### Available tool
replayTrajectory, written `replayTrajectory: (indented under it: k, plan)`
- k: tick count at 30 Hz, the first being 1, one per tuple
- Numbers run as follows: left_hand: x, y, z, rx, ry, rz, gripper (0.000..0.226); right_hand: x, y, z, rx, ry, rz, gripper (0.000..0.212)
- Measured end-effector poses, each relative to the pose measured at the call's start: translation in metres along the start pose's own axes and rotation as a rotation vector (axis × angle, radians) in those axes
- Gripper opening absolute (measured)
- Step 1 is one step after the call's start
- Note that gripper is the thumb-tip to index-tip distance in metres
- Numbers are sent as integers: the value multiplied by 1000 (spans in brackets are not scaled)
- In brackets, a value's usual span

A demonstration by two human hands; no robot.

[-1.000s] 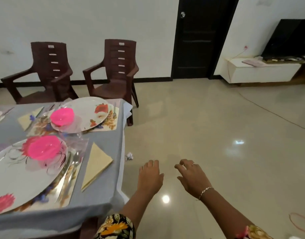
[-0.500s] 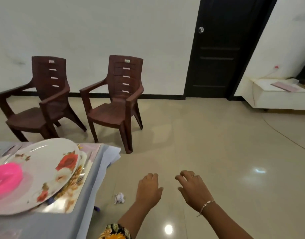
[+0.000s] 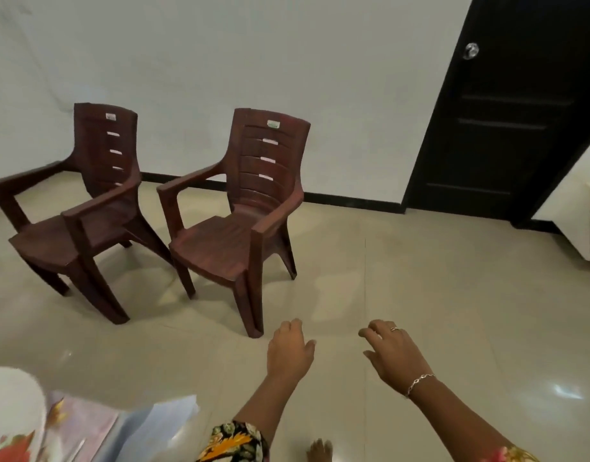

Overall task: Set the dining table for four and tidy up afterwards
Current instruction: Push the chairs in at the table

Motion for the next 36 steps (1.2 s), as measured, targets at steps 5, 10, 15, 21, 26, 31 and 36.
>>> replayTrajectory:
  k: [5,10,15,21,26,31,36]
  plan:
    - [-134,52,27,18,34,-5,44,-113,90,-17,26,52,50,49]
    - [-245,93,43,46,59,-3,44,-201,169,-53,-38,85,-17,46]
    - [-367,135,51,114,135,37,44,-293,252,-93,-74,123,-5,43]
    - [-516,201,77,167,227,94,45,-415,371,-117,-78,147,69,40]
    - [-617,243,115,210,341,127,44,-516,444,-133,-52,162,127,38]
    - [-702,246,152,266,529,170,40,-616,482,-176,-103,140,230,34]
    - [-788,222,208,372,872,238,26,-739,501,-216,-136,151,385,30]
Point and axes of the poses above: each hand's wrist, its own x-axis away from the middle knuckle, its own z-axis out of the back of the hand, y = z × x, the point moved 4 cm from there along -x, towards the middle knuckle, and after that the axes turned 3 degrees about x, right-handed, at the moved point
